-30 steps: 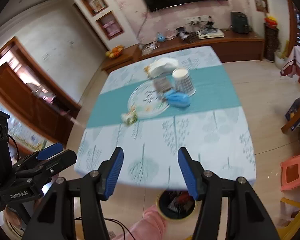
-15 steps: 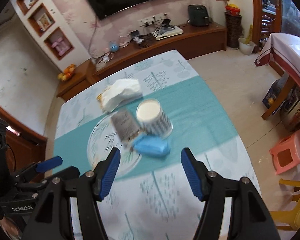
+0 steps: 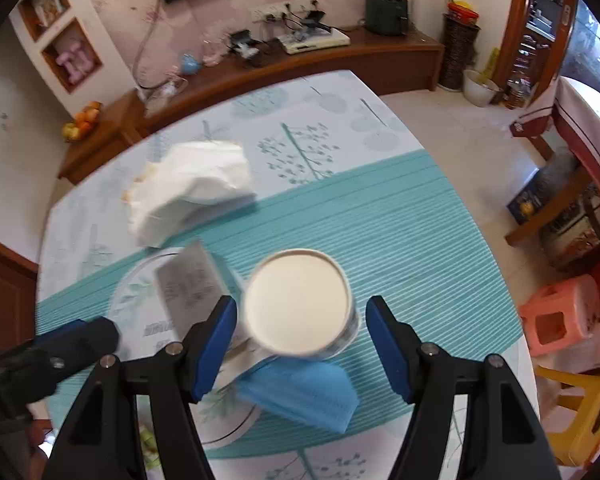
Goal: Collect trash
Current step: 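Grasp the silver box with the left tool while the right tool grasps the checkered paper cup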
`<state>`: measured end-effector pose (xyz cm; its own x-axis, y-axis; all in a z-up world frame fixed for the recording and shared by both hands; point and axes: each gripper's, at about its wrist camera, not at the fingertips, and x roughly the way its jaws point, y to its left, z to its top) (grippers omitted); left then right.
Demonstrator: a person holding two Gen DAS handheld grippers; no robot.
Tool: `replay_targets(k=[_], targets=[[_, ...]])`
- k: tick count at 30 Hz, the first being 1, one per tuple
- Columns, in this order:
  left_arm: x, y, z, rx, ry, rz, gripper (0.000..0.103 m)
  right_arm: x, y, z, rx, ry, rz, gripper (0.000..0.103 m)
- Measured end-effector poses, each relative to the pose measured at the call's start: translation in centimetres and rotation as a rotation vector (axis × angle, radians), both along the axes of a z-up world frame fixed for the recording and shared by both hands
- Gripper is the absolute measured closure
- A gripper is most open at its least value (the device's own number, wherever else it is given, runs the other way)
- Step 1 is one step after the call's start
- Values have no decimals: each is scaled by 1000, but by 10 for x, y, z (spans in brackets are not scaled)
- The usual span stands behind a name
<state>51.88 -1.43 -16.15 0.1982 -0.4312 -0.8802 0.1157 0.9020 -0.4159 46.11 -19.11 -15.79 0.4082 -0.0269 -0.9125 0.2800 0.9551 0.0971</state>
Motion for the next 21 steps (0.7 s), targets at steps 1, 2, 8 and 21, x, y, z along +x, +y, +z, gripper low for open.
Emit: replay_targets(k=[1,2,8,21], targets=[[2,-3,-2,-3,4,0,14,0,-1,-1,2,-2,-2,36],[5,-5,-5,-4,10,0,14,0,-3,-1,3,-5,-7,38],[21,-28,-32,-2,89,48,14,-10,-17,-3,19,-32,-49,43],[35,-81,-72,210,140,96,28,-47,-46,2,37,-60,-135,44]])
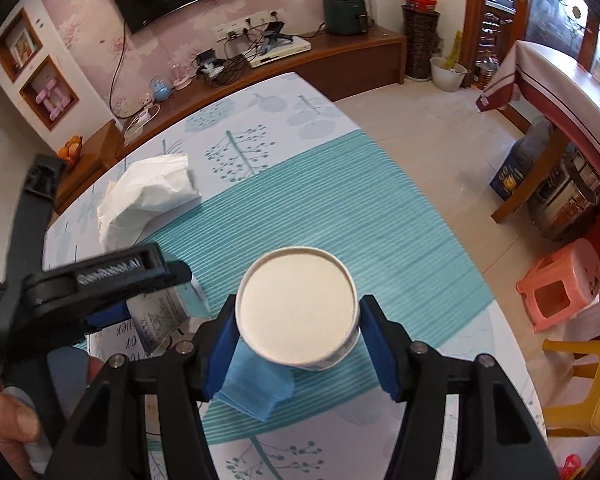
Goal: Collect trash
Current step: 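Grasp the silver box with the left tool while the right tool grasps the checkered paper cup, then carry the silver box and paper cup down over the black bin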
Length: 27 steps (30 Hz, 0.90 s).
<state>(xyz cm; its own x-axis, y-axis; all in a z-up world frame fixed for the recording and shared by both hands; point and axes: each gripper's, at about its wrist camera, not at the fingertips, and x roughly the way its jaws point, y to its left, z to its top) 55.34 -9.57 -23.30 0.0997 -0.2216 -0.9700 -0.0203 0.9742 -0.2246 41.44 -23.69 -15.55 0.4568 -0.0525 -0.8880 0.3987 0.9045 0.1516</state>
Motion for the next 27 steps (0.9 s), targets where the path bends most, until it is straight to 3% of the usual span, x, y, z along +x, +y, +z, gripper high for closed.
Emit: replay_targets(k=[1,10,20,27], targets=[[-3,-1,0,16,-3,-5,34,-2,-3,1,4,-5,-11,44],[-23,4,20,-5,-63,-58,38,-17,-14,12,39,-50,-55,44],[-76,38,98,-94,-163,-74,39,-62,-11,48,109,-116,-16,44],[-154,51,149,-147,-228,-65,39,-119,-9,75,180,-165,63,44]])
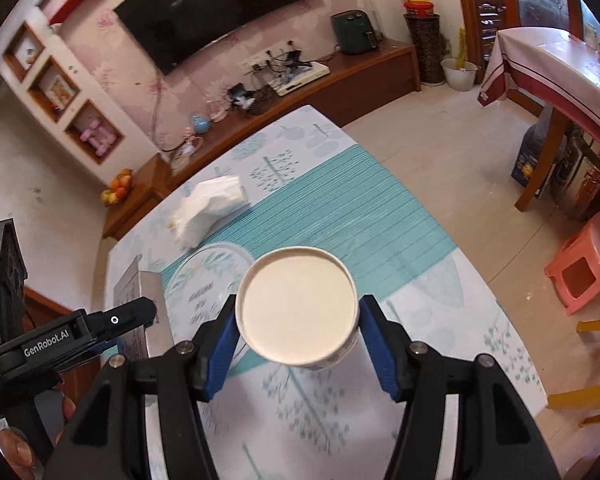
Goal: Collect trash
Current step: 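Carry the silver box and paper cup down over the black bin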
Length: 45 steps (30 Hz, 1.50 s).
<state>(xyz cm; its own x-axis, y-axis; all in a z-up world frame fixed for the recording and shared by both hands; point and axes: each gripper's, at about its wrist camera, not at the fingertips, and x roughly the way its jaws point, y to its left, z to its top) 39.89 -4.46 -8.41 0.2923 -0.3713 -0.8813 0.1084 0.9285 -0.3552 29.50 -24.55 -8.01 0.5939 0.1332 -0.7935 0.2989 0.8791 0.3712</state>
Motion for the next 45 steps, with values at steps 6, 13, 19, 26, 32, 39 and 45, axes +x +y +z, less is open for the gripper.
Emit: replay_targets(k=[6,13,19,26,32,39,45], targets=[[-84,-7,36,-9,-66,27,40,-63,-3,23,30,-51,118,44],[-190,-25,56,-3,-122,83,40,-151,-17,37,37,-72,262,44],[-279,-48,49,26,-107,88,40,-217,-28,33,42,-61,358,44],[-350,-68,31,107,-22,16,40,-271,-29,9,90,7,398,44],[-383,-73,-1,160,53,-42,40,-298,-17,-28,150,85,386,44],[-403,-74,-70,200,117,-123,40,-313,-15,-97,156,199,304,44],[-404,-71,-158,227,133,-169,39,-314,-21,-176,172,290,179,44]])
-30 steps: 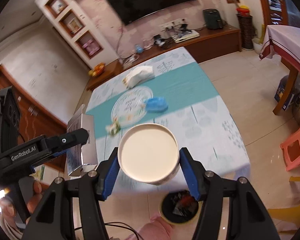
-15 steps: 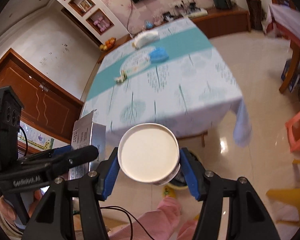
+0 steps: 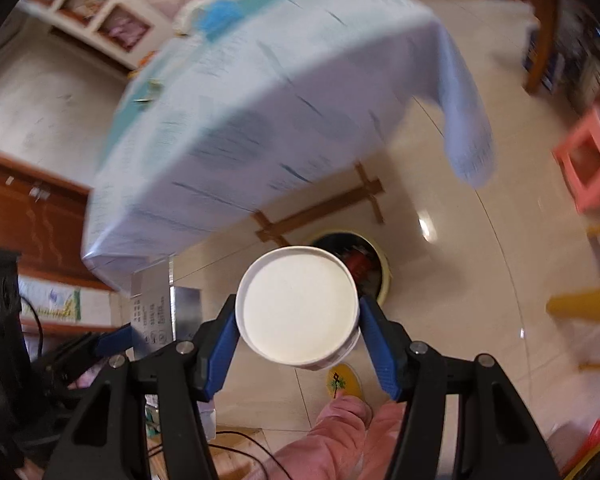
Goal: Collect trash
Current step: 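Carry the silver box and paper cup down over the black bin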
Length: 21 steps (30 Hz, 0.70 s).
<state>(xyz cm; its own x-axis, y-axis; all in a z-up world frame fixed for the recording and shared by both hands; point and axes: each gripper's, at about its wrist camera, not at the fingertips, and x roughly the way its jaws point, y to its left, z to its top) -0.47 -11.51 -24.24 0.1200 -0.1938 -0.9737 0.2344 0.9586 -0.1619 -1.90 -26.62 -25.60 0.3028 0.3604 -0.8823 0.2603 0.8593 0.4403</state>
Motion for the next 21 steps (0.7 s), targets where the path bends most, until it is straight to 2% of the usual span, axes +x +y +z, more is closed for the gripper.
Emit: replay_targets(k=[3,9,14,19,20,21], targets=[[11,6,-59,10,31,14,39,-1,0,-40,-9,42,-53,44],[40,13,-153,30,93,40,39,3,5,-109,-36,94,-92,44],[58,7,-199,30,84,20,39,7,4,-156,-40,126,-123,44],[73,6,-230,55,83,1,38,14,8,-182,-42,147,-134,44],[75,7,-235,56,86,2,37,17,9,-186,-42,149,-132,44],[76,8,-238,55,91,5,32,19,10,-188,-42,151,-132,43]])
